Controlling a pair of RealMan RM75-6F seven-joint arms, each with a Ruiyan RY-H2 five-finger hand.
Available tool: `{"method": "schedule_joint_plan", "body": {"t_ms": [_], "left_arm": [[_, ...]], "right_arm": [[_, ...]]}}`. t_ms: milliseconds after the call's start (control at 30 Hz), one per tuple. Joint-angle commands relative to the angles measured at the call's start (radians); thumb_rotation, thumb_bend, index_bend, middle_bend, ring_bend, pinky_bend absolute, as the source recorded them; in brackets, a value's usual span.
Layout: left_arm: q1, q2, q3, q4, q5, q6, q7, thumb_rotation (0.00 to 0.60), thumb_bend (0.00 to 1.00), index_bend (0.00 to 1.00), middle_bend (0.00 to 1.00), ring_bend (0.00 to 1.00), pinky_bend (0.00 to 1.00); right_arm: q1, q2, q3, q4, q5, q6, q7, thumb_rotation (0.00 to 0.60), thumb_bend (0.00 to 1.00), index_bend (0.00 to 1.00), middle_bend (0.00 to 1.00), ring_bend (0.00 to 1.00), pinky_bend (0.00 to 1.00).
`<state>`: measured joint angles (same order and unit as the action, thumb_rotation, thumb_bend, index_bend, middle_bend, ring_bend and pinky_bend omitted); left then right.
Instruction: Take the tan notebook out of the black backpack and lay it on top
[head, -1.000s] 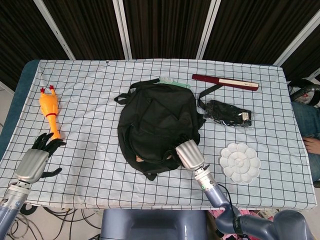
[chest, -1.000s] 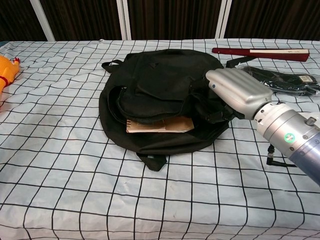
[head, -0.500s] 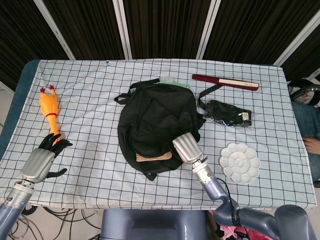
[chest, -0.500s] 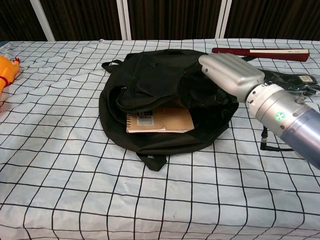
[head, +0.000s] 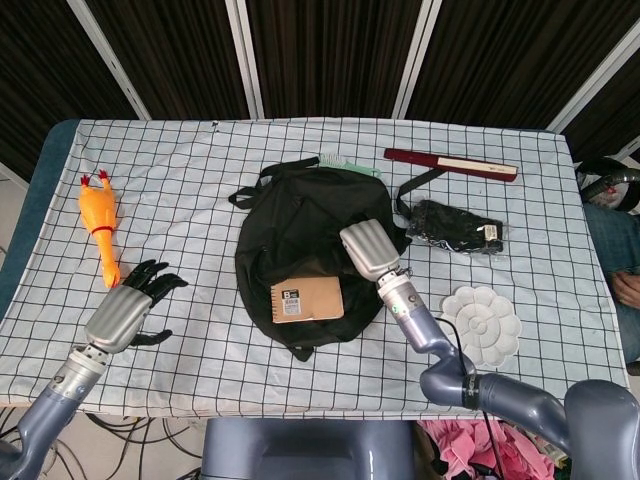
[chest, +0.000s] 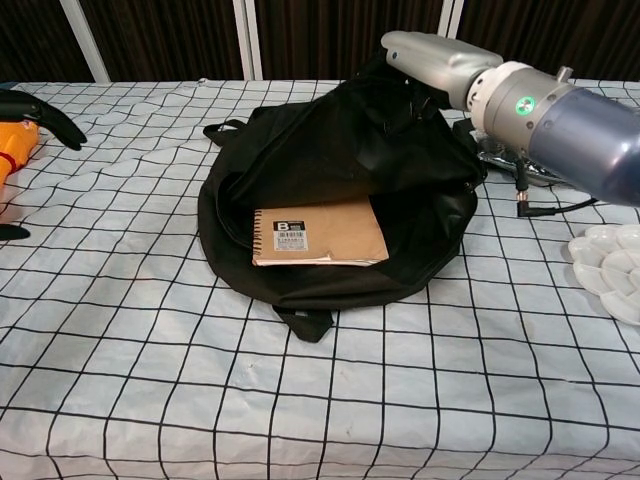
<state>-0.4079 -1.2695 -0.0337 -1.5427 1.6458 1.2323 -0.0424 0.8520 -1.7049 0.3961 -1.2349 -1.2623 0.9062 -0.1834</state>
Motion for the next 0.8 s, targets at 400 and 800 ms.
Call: {"method": "schedule_joint_plan", "body": {"t_ms": [400,800], "left_arm": [[-0.096,-0.117,-0.001,0.086,0.055,-0.043,-0.005,0.600,0.15,0.24,0.25,0.08,0.10],[-0.183,-0.231,-0.011,0.199,0.069,-0.098,0.040,0.600,0.09,0.22,0.18,0.02,0.11]], "right_arm": [[0.054,0.003,0.010,0.094,0.058,0.019,-0.021,0.600,0.52,0.68,0.60,0.48,0.28],[0.049,0.017,-0.006,0.061,0.072,0.069,-0.033,0.600,0.52,0.68,0.60,0.48,0.28]]}}
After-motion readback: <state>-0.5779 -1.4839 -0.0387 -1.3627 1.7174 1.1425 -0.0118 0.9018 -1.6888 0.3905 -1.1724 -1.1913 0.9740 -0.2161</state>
